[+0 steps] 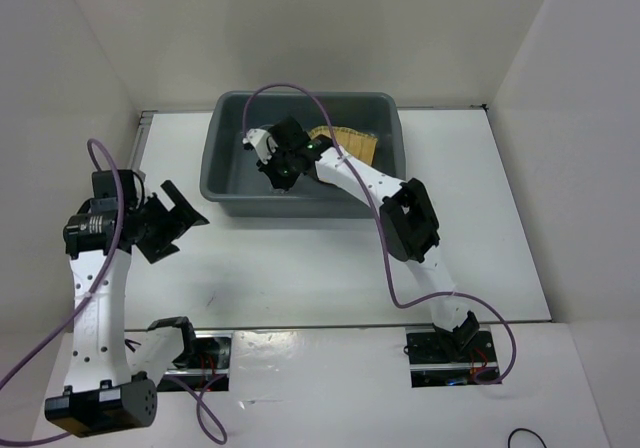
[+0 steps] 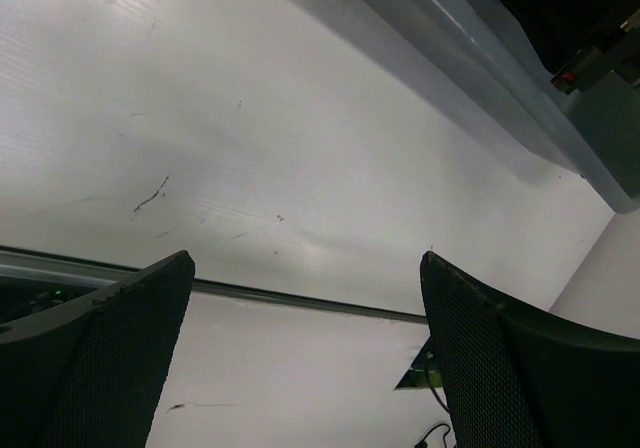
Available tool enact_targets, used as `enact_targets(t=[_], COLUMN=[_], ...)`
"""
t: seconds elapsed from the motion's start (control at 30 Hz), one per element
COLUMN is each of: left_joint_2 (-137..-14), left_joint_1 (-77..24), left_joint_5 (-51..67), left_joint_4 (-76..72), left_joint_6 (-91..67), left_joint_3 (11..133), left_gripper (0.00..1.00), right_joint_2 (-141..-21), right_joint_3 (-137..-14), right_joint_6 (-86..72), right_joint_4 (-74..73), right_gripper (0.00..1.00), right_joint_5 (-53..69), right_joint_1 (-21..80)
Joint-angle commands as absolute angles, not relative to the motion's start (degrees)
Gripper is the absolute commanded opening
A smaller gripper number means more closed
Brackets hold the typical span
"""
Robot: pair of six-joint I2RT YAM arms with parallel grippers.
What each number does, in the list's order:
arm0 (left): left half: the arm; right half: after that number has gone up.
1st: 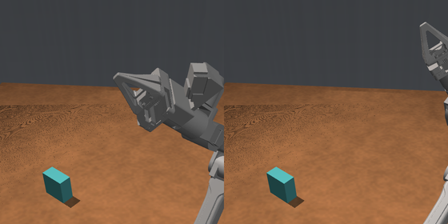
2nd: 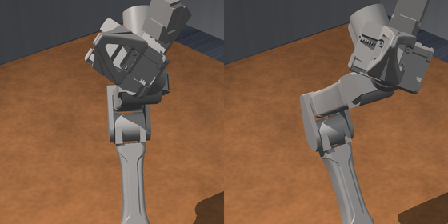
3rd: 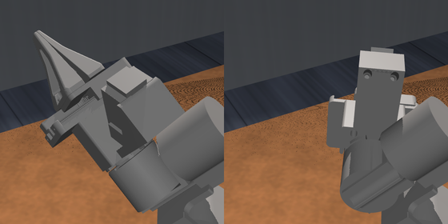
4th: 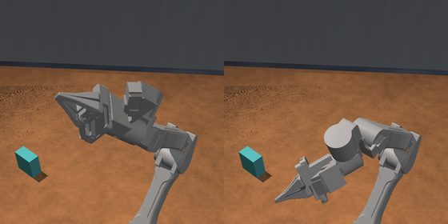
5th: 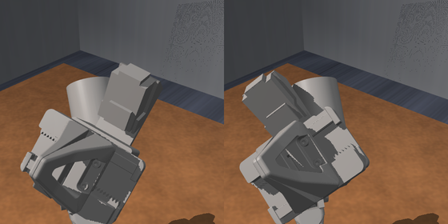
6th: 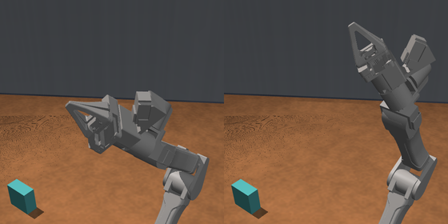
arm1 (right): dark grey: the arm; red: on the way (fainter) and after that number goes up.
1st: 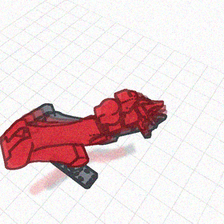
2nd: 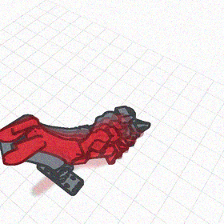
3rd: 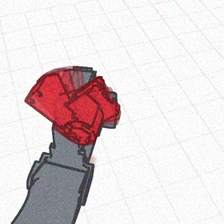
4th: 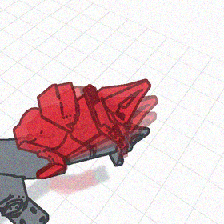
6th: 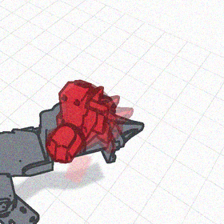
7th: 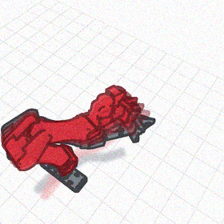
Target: Place the mixed dishes into the plastic bin
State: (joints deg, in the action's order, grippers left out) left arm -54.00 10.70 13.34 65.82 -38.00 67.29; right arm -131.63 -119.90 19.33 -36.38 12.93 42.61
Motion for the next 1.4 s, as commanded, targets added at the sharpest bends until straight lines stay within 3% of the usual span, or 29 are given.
enact_targets(t=[0.0,0.23,0.3,0.43,0.53,0.57,0.6,0.73,0.83,0.93,1.13,1.27,1.37], left_joint_2=[-52.29,-49.75,-49.14,-48.6,-48.6,-48.6,-49.13,-49.13,-48.43,-43.61,-42.89,-45.34,-45.35], left_joint_1=[10.99,10.99,10.99,10.99,10.99,10.99,10.99,10.99,10.99,10.99,10.99,10.38,9.84], left_joint_5=[13.01,13.53,13.54,14.06,12.66,12.66,12.05,10.81,10.28,11.69,12.22,10.56,10.02], left_joint_4=[67.94,68.47,68.47,67.94,67.42,67.41,67.41,65.74,62.59,56.88,49.75,44.58,37.99], left_joint_6=[-39.46,-41.13,-41.13,-41.66,-40.96,-40.96,-40.26,-38.94,-36.93,-34.28,-29.01,-28.73,-28.74], left_joint_3=[68.73,66.89,66.28,65.74,65.74,66.26,66.97,67.5,68.2,68.73,68.73,66.63,65.3], left_gripper=[1.0,1.0,1.0,1.0,1.0,1.0,1.0,1.0,1.0,1.0,1.0,1.0,1.0], right_joint_2=[-131.4,-132.54,-132.54,-131.49,-130.96,-129.91,-129.21,-124.73,-118.32,-106.99,-84.93,-77.44,-75.15], right_joint_3=[-119.62,-117.86,-119.43,-124.26,-131.9,-133.84,-136.21,-136.24,-128.79,-105.12,-80.55,-75.25,-69.71], right_joint_6=[20.12,23.28,23.29,23.29,19.01,17.33,15.31,12.57,11.61,11.07,13.27,11.26,10.2], right_joint_4=[-30.32,-28.56,-28.56,-29.09,-31.55,-31.55,-31.55,-33.12,-33.76,-26.56,-25.48,-28.3,-22.69], right_gripper=[0.01,0.22,0.34,0.46,0.75,0.9,0.97,0.98,0.98,0.98,0.98,0.98,0.98], right_joint_5=[14.24,14.94,16.34,17.05,13.02,11.35,5.86,-4.11,-15.84,-27.22,-30.59,-26.2,-34.44], right_joint_1=[42.98,43.51,43.51,44.03,44.03,44.03,43.34,42.1,41.4,40.17,35.34,26.04,24.88])
